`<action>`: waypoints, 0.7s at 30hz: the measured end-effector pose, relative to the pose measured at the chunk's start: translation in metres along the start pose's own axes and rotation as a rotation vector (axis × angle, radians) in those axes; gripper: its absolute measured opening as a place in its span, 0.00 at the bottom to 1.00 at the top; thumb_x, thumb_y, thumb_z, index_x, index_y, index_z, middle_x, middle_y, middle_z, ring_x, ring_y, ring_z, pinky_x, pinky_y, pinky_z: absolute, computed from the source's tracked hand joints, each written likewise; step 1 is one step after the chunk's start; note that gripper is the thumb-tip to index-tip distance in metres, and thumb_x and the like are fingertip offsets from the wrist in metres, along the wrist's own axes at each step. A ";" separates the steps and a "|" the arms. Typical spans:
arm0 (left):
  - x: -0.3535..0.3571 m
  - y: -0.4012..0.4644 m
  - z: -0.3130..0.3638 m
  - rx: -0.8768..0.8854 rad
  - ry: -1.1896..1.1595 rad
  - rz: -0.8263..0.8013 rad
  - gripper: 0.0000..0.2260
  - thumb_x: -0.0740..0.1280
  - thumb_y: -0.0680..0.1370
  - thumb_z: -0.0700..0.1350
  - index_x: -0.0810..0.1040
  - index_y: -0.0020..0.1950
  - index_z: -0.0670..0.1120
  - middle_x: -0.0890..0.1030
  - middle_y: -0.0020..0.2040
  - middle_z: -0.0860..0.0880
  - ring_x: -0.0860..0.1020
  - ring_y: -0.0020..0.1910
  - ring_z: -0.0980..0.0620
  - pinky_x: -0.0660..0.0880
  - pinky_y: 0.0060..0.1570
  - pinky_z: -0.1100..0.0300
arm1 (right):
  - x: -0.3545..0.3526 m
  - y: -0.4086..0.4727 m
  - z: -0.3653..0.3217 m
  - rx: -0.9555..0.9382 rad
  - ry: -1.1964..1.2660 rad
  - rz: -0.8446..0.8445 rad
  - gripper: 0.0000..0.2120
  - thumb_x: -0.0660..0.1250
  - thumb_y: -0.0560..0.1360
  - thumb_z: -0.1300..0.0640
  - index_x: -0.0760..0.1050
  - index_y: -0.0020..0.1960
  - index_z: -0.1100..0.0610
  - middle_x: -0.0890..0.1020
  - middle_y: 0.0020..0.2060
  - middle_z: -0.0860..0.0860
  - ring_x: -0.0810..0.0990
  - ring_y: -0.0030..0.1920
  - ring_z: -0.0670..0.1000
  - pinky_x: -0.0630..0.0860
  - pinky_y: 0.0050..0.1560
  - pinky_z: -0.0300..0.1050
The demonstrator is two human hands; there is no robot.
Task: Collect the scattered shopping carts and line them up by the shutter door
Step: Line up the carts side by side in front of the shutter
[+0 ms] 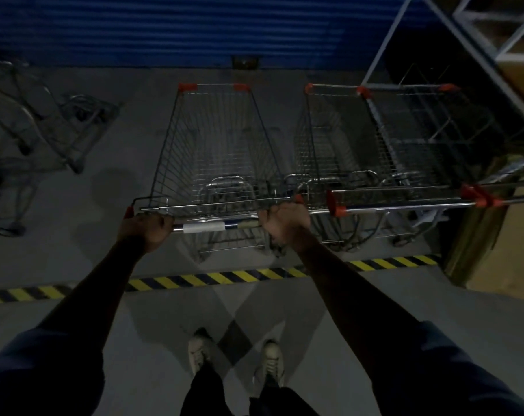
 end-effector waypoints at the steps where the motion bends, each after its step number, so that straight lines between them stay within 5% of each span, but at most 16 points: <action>1: 0.001 -0.005 0.005 0.007 0.005 0.015 0.12 0.71 0.76 0.46 0.80 0.55 0.40 0.82 0.37 0.41 0.81 0.32 0.39 0.72 0.54 0.32 | -0.002 -0.005 0.001 -0.022 -0.032 0.006 0.36 0.34 0.76 0.44 0.81 0.55 0.48 0.87 0.48 0.50 0.85 0.53 0.55 0.56 0.76 0.62; 5: -0.018 -0.014 0.020 0.039 -0.045 0.139 0.14 0.57 0.78 0.45 0.77 0.52 0.37 0.79 0.32 0.40 0.79 0.28 0.40 0.74 0.50 0.27 | -0.009 -0.012 0.006 0.019 -0.018 0.008 0.36 0.35 0.77 0.43 0.82 0.51 0.52 0.88 0.47 0.51 0.86 0.52 0.54 0.59 0.74 0.56; 9: -0.008 -0.016 0.014 -0.100 -0.087 -0.165 0.15 0.53 0.84 0.53 0.75 0.61 0.49 0.84 0.54 0.47 0.83 0.52 0.43 0.69 0.67 0.38 | 0.003 -0.012 0.007 0.009 -0.040 -0.002 0.23 0.46 0.83 0.47 0.79 0.52 0.51 0.86 0.45 0.55 0.85 0.49 0.58 0.69 0.68 0.56; 12: -0.005 -0.015 0.013 -0.073 -0.057 -0.265 0.17 0.51 0.85 0.54 0.71 0.70 0.53 0.83 0.61 0.51 0.81 0.59 0.46 0.64 0.72 0.37 | -0.003 -0.014 0.012 0.059 0.067 0.113 0.15 0.51 0.82 0.56 0.75 0.46 0.52 0.82 0.34 0.55 0.84 0.36 0.58 0.76 0.61 0.62; 14: -0.004 -0.014 0.008 -0.106 -0.137 -0.292 0.18 0.48 0.85 0.54 0.72 0.69 0.55 0.82 0.62 0.51 0.80 0.61 0.47 0.62 0.73 0.37 | 0.010 -0.010 0.019 0.163 0.147 -0.050 0.15 0.51 0.84 0.48 0.75 0.49 0.50 0.84 0.42 0.55 0.84 0.44 0.58 0.73 0.63 0.59; 16: -0.002 -0.013 0.001 -0.129 -0.140 -0.282 0.19 0.48 0.85 0.55 0.72 0.70 0.55 0.83 0.61 0.52 0.81 0.60 0.47 0.62 0.74 0.37 | 0.008 -0.010 0.013 0.157 0.122 -0.024 0.14 0.53 0.84 0.46 0.74 0.54 0.51 0.85 0.46 0.54 0.84 0.50 0.57 0.64 0.70 0.60; 18: -0.004 -0.014 -0.001 -0.078 -0.063 -0.196 0.21 0.49 0.84 0.54 0.70 0.73 0.54 0.83 0.61 0.51 0.82 0.58 0.45 0.65 0.72 0.37 | 0.011 -0.008 0.005 0.112 0.024 -0.045 0.16 0.52 0.84 0.46 0.75 0.57 0.52 0.85 0.47 0.53 0.84 0.51 0.58 0.62 0.71 0.61; 21: -0.007 -0.019 -0.002 -0.062 -0.079 -0.188 0.24 0.45 0.82 0.53 0.68 0.75 0.53 0.82 0.60 0.51 0.82 0.57 0.44 0.67 0.69 0.37 | 0.005 -0.008 -0.002 0.099 0.041 0.014 0.37 0.32 0.76 0.41 0.78 0.59 0.52 0.85 0.50 0.52 0.83 0.52 0.57 0.67 0.68 0.57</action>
Point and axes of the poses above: each hand's wrist, its own y-axis towards the middle knuckle, its own x-axis out of the palm, z = x × y, the point moved 10 cm from there along y, towards the middle knuckle
